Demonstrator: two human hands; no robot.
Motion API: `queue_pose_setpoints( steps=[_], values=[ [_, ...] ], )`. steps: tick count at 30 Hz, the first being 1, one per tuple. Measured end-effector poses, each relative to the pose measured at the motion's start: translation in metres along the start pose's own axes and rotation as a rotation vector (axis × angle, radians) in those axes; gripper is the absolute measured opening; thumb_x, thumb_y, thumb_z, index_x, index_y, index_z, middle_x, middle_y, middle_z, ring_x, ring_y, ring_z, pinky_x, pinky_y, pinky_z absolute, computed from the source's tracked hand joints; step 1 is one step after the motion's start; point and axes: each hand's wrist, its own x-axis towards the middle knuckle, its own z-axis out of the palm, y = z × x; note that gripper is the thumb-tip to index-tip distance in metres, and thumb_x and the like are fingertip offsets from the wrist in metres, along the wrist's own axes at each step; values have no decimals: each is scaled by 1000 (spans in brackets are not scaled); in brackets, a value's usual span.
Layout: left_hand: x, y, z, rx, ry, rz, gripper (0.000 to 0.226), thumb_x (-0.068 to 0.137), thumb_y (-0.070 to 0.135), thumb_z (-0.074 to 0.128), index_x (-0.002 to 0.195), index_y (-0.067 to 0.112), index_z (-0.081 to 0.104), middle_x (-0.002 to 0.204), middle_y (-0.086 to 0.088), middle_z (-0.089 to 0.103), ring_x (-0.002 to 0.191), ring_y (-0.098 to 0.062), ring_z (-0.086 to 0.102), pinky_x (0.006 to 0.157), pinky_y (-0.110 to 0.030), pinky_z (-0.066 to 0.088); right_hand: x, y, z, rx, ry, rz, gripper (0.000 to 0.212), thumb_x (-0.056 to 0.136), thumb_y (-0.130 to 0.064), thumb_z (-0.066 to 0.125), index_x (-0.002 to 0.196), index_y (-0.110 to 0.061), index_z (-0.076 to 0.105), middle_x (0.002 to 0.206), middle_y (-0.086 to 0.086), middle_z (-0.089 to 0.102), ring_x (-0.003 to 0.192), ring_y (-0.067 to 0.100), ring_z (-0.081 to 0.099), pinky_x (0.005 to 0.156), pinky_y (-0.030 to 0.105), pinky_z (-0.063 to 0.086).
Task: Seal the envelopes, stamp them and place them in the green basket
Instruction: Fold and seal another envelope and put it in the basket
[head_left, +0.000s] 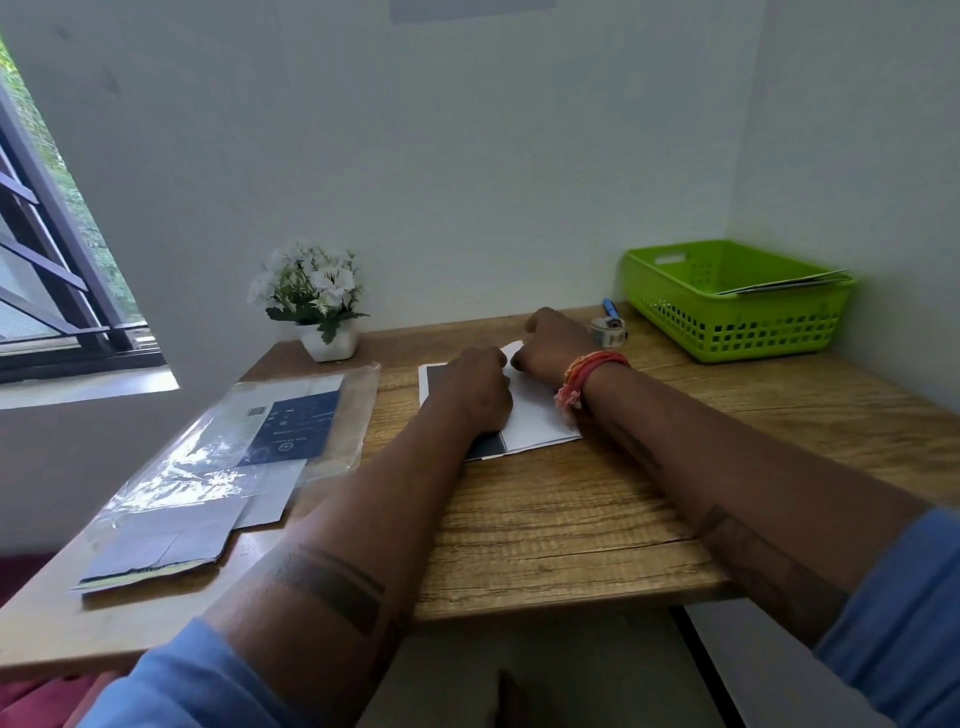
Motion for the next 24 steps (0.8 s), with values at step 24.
queue_pose_setpoints(
  steps=[24],
  values=[
    [-18, 15, -18, -423, 76, -92, 69, 98, 69, 18, 108, 20, 64, 104, -3, 64, 98, -24, 60, 87, -42, 48, -7, 9, -14, 585, -24, -91, 14, 88, -25, 72, 85, -11, 71, 69, -1, 71, 57, 8, 64, 46, 16, 47]
  ],
)
